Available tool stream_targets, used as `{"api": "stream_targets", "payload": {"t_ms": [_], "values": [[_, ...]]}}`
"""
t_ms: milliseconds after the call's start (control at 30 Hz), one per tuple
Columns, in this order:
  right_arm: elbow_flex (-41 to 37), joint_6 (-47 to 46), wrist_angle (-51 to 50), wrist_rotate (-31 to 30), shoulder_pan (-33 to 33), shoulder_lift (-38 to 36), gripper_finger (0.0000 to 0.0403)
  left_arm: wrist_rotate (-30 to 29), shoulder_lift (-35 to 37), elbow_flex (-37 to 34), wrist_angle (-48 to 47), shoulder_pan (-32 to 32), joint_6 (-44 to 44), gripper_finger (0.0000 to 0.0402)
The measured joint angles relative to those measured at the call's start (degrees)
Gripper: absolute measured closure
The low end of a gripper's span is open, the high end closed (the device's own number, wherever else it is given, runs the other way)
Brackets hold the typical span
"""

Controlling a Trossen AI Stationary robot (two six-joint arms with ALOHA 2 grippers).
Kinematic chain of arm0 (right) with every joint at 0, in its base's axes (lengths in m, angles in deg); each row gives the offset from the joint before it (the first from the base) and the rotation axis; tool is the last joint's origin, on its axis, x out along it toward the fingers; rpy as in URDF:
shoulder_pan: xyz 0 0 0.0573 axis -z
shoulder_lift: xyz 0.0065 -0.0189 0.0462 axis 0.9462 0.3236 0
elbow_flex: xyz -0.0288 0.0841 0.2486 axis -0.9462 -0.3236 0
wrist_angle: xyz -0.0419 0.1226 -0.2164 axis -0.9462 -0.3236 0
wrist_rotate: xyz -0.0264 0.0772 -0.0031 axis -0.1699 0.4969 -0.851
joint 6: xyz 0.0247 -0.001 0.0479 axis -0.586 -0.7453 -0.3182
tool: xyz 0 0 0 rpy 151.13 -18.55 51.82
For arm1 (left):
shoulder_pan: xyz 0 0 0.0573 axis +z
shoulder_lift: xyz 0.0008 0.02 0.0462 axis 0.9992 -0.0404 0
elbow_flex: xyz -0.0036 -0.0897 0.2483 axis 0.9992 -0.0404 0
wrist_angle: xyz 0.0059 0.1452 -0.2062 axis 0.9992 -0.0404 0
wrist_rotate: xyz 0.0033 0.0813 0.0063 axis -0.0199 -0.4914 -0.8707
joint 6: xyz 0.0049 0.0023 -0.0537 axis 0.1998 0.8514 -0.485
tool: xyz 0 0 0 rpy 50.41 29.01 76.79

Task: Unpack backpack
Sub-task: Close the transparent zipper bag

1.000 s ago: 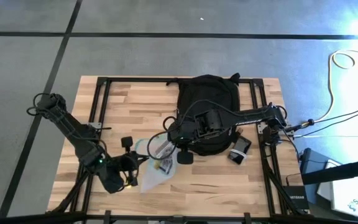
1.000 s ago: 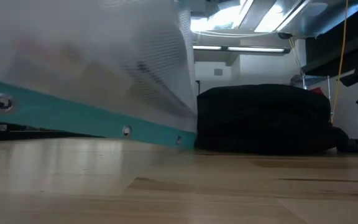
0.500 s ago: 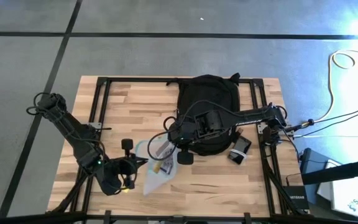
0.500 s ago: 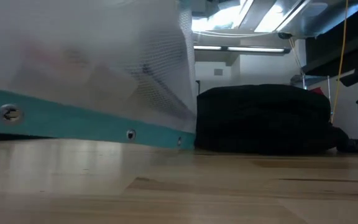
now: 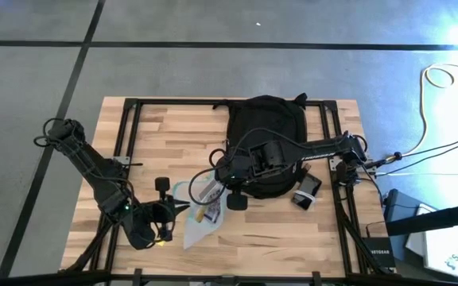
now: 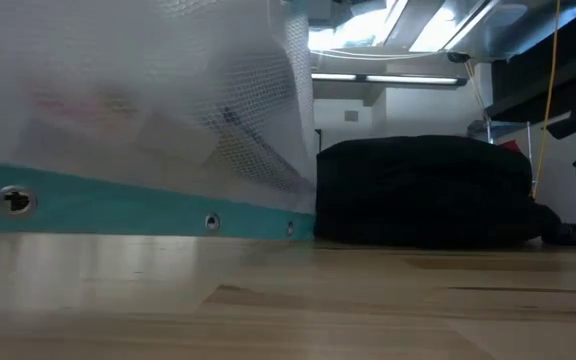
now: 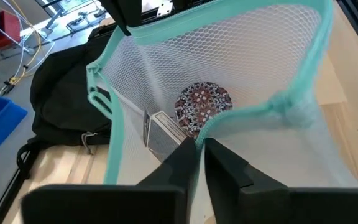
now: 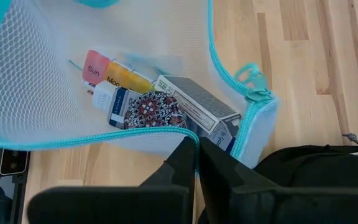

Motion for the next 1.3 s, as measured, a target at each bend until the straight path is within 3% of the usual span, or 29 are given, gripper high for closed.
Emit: {"api": "stream_targets", "payload": {"t_ms": [200, 333, 467, 600, 667, 867, 1100, 1300], "values": [[0.0, 0.0, 0.08, 0.0, 0.0, 0.0, 0.0403, -1.73, 0.0, 0.03, 0.04, 0.0, 0.07, 0.0273], [0.0, 0.04, 0.47, 0.0, 0.0, 0.0, 0.0403, -5.85, 0.0, 0.03, 1.52, 0.0, 1.13, 0.0195], [0.0, 0.09, 0.48, 0.06, 0.0, 0.0, 0.0403, -9.05, 0.08, 0.03, 5.17, 0.0, 5.14, 0.0149], [0.0, 2.2, 0.46, 1.4, -0.92, 0.0, 0.0403, -12.65, 0.11, 0.03, 3.85, 1.85, 4.78, 0.0138], [0.0, 5.27, 0.42, 1.95, -2.15, 0.0, 0.0403, -11.52, 0.11, 0.03, 0.55, 4.13, 1.74, 0.0137], [0.02, 8.55, -0.09, 2.81, -5.94, 0.0, 0.0403, 0.14, 0.11, -1.01, -6.82, 11.94, -6.45, 0.0137], [-0.86, 7.61, -0.55, 1.45, -7.16, -0.02, 0.0403, 19.68, 0.11, -2.6, 9.85, 13.41, 1.1, 0.0137], [-3.9, 7.58, 1.02, 1.07, -7.04, -0.02, 0.0403, 14.12, 0.13, -2.67, 8.47, 14.86, 2.55, 0.0137]]}}
